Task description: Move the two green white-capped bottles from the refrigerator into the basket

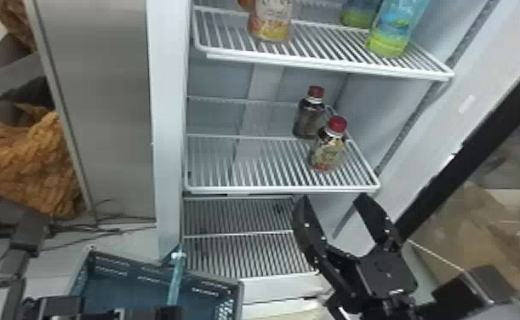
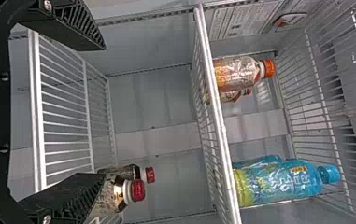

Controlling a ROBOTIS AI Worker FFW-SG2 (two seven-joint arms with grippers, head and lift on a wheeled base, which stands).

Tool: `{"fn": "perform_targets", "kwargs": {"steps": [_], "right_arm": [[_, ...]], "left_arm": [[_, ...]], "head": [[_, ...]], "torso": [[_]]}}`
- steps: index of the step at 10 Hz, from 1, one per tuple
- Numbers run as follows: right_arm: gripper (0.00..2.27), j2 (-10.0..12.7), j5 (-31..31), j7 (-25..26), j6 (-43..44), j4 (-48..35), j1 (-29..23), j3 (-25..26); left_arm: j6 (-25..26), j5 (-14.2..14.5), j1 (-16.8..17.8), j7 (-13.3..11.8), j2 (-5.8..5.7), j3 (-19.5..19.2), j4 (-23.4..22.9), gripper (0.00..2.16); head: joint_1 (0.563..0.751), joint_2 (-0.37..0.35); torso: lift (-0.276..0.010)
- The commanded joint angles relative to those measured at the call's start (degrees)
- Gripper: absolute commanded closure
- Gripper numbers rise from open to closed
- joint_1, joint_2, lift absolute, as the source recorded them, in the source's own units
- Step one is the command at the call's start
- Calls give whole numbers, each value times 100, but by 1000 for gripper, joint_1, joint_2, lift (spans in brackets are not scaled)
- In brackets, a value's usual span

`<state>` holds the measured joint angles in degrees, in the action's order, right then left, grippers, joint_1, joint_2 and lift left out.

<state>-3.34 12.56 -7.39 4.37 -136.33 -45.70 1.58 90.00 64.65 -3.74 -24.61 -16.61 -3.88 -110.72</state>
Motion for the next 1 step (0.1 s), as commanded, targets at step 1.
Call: {"fn": "perform_targets", "kwargs": {"steps": [1], "right_arm": [[70, 0, 0, 1, 13, 0, 0, 2]], "left_arm": [[3, 13, -5, 0, 9, -1, -2, 1161]], "head": [[695, -281]], "torso": [[-263]]}}
